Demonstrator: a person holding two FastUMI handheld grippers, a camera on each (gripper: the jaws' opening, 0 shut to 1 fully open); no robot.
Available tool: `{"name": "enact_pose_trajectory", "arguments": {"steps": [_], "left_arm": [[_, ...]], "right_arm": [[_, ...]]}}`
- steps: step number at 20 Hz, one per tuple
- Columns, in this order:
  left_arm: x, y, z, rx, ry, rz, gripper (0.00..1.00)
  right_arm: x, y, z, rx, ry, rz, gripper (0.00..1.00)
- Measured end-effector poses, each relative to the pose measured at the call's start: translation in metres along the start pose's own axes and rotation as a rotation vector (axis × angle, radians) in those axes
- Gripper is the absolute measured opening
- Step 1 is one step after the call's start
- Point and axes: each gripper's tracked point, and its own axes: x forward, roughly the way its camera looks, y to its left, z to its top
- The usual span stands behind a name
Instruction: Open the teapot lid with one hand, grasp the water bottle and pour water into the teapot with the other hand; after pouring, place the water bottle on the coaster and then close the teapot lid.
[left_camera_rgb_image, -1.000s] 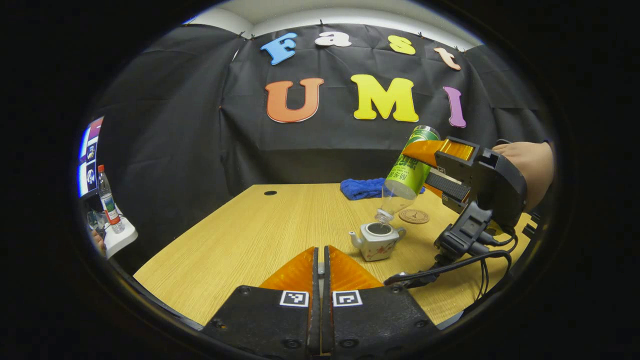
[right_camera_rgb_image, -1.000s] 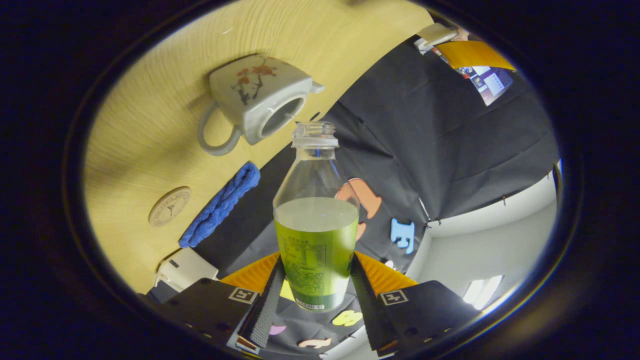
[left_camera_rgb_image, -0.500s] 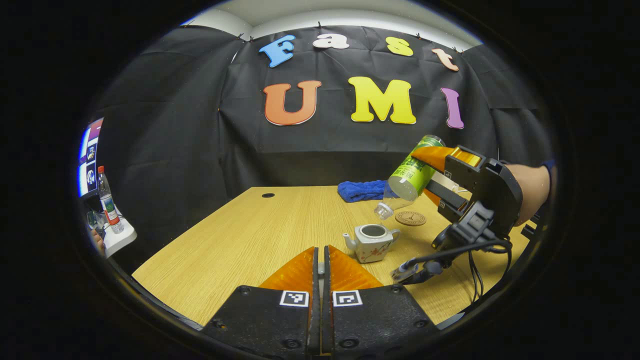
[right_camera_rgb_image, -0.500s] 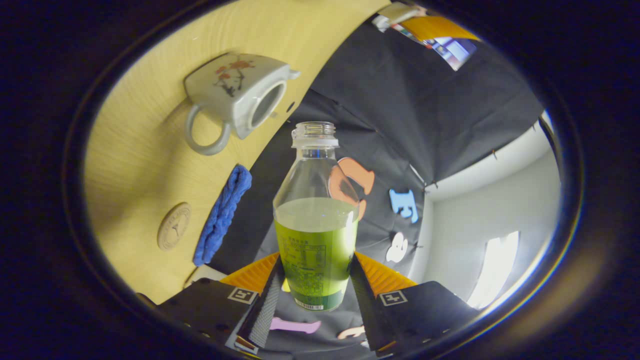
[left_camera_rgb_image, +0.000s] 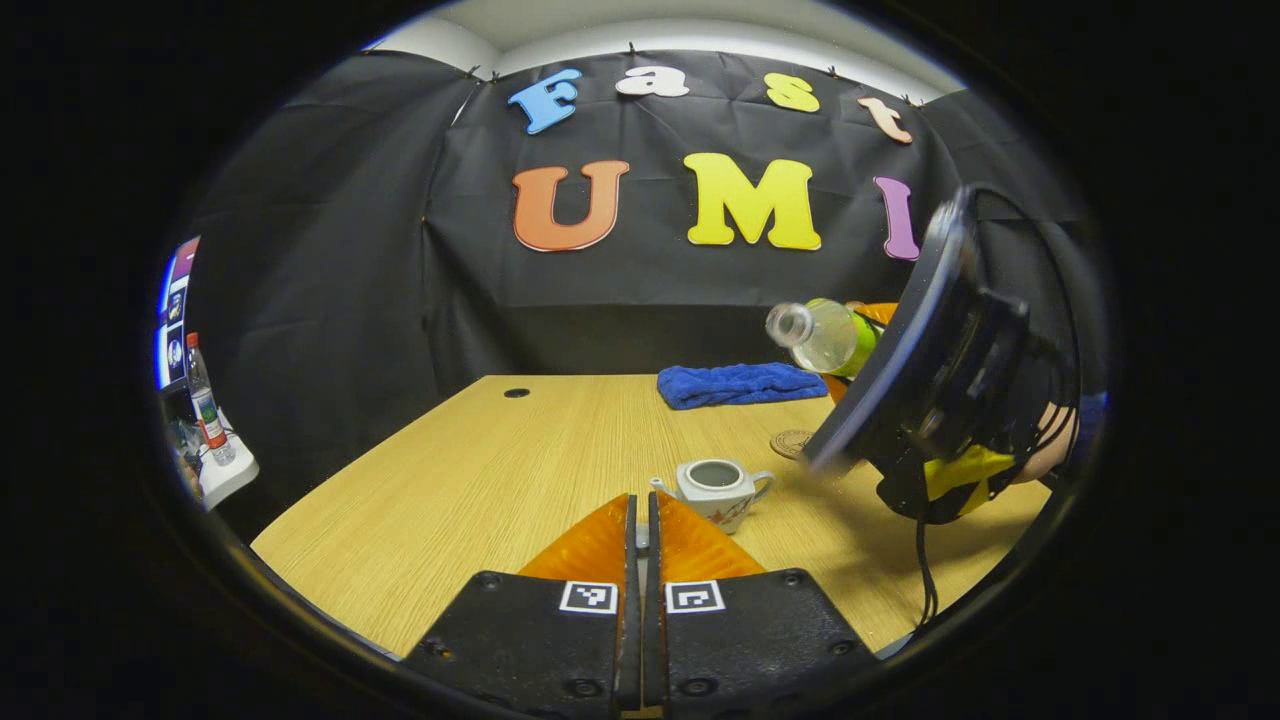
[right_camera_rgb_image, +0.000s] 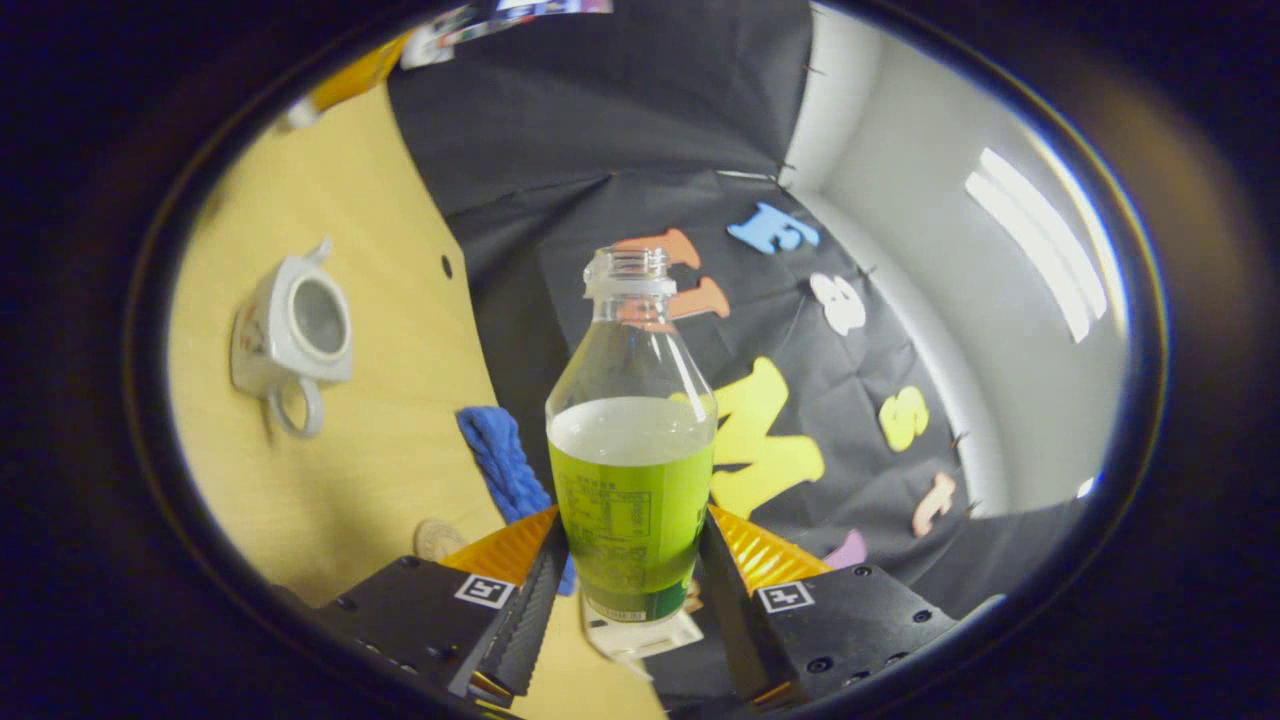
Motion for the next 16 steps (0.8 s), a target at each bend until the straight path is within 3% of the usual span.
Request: {"name": "enact_pose_trajectory", "arguments": {"steps": [1,4,11,14,16], "left_arm": [[0.002,-0.001,0.002,0.000,-0.002,0.003,0.04],[0.005,-0.002,0.008,0.012,-0.008,0.015,0.04],[0.011,-0.016,0.017,0.004,-0.005,-0.003,0.04],[0.016,-0.017,0.021,-0.002,-0.008,0.008,0.04],[0.018,-0.018,0.021,-0.011,-0.005,0.008,0.03]], "right_arm": [[-0.001,0.003,-0.003,0.107,0.022,0.055,0.77],[-0.001,-0.003,-0.007,0.324,0.061,0.124,0.73],[0.028,-0.019,-0.037,0.791,0.115,0.222,0.75],[0.048,-0.023,-0.034,1.060,0.134,0.270,0.73],[0.064,-0.019,-0.044,1.140,0.199,0.275,0.74]]}}
